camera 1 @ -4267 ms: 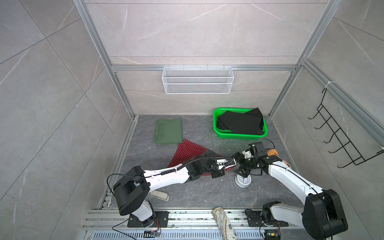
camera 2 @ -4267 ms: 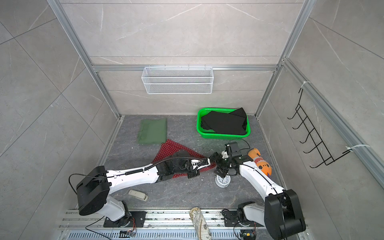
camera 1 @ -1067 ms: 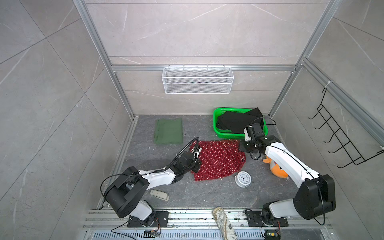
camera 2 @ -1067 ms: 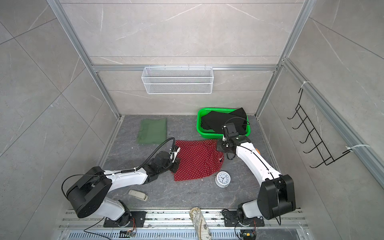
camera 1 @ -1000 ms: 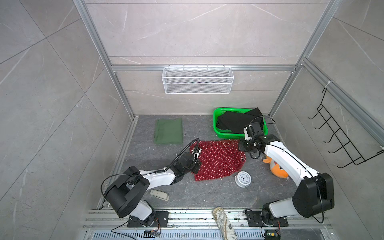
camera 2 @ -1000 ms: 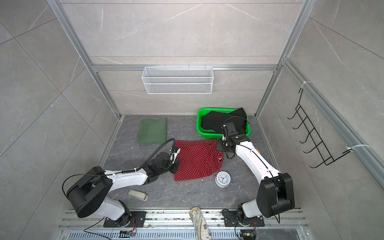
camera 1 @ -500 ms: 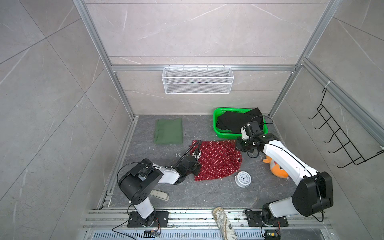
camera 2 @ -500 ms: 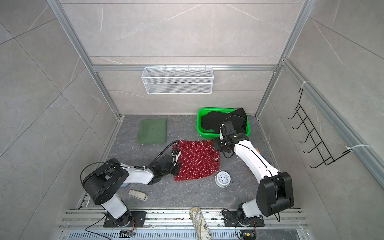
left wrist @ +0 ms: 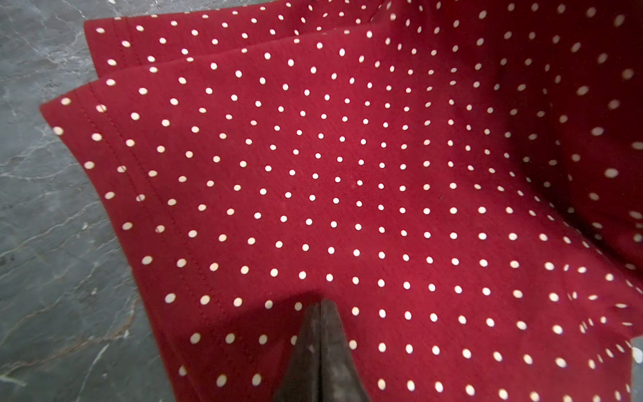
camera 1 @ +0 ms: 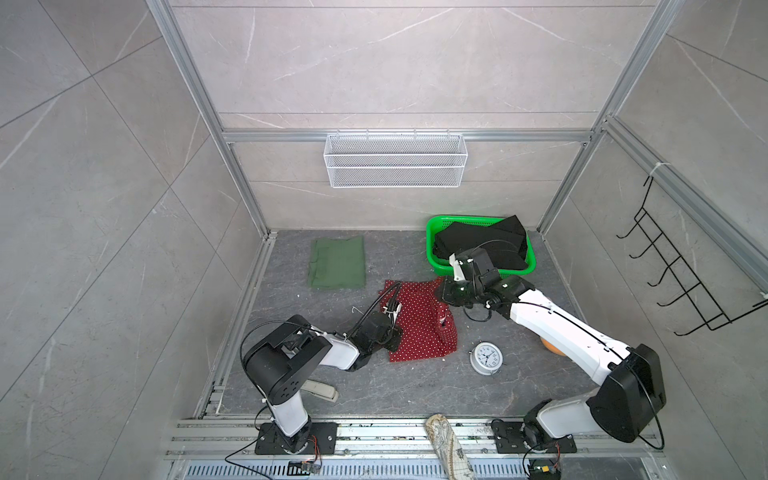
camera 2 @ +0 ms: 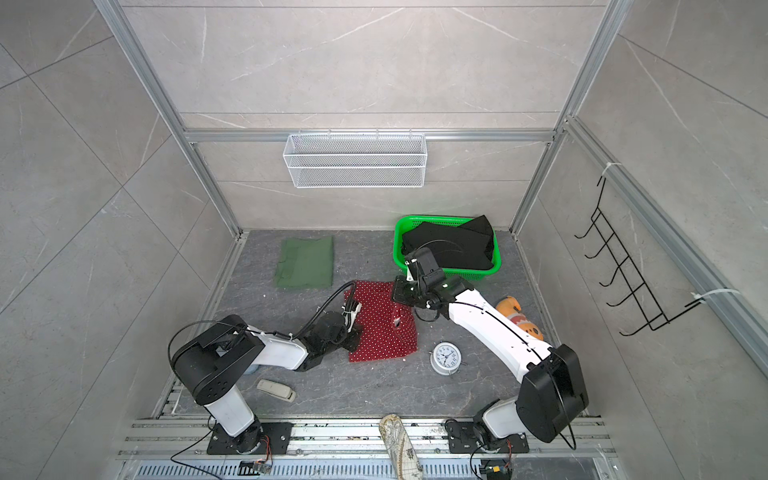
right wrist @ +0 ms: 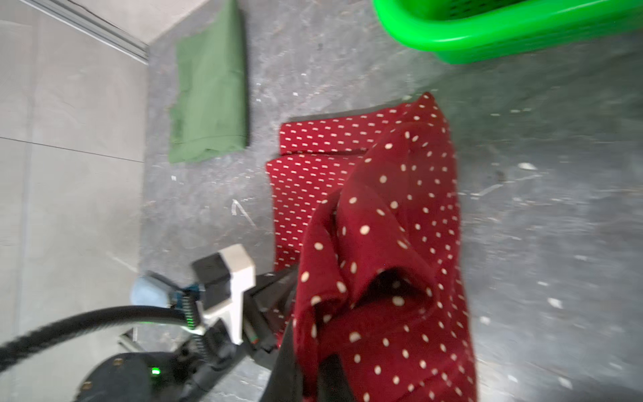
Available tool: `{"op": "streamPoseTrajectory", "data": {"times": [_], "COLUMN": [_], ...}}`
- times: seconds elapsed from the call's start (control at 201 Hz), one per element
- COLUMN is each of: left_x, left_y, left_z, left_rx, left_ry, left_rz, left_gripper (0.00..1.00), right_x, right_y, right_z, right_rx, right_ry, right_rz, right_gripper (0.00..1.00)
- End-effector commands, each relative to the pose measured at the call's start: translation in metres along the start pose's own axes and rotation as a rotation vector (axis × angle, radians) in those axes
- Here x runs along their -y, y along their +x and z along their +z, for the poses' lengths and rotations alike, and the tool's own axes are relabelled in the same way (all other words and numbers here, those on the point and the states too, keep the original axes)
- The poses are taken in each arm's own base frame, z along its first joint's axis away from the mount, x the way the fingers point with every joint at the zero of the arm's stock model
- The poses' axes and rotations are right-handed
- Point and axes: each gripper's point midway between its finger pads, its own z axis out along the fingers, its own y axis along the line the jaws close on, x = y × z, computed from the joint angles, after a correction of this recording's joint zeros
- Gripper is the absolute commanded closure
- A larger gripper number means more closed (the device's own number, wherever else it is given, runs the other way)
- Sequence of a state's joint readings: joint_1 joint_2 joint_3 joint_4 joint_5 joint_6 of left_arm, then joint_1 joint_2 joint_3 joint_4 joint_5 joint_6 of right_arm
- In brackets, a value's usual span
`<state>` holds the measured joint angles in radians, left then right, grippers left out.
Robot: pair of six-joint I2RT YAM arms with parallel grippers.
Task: Fold and stack skirts
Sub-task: Fold the skirt at the center of the table.
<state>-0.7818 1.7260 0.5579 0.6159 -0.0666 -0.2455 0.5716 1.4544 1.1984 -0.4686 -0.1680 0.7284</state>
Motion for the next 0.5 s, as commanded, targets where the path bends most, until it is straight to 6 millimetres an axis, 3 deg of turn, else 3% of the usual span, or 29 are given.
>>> {"op": "streamPoseTrajectory", "data": {"times": [0.0,0.498], "left_x": [0.007,0.008], "left_y": [0.001,-0.005], "left_z": [0.002,-0.008], "left_rx": [0.012,0.06], "left_ry": [0.041,0.057], "left_rz": [-0.027,-0.037], "left_gripper": [1.0,1.0], "right_x": [-0.029,-0.035], "right_y": [-0.005,0.021], "right_z": [0.013,0.085], "right_rx": [0.026,-0.075], "right_ry": [-0.094,-0.034], "right_rz": [0.036,0.01], "right_gripper": [1.0,1.0]}}
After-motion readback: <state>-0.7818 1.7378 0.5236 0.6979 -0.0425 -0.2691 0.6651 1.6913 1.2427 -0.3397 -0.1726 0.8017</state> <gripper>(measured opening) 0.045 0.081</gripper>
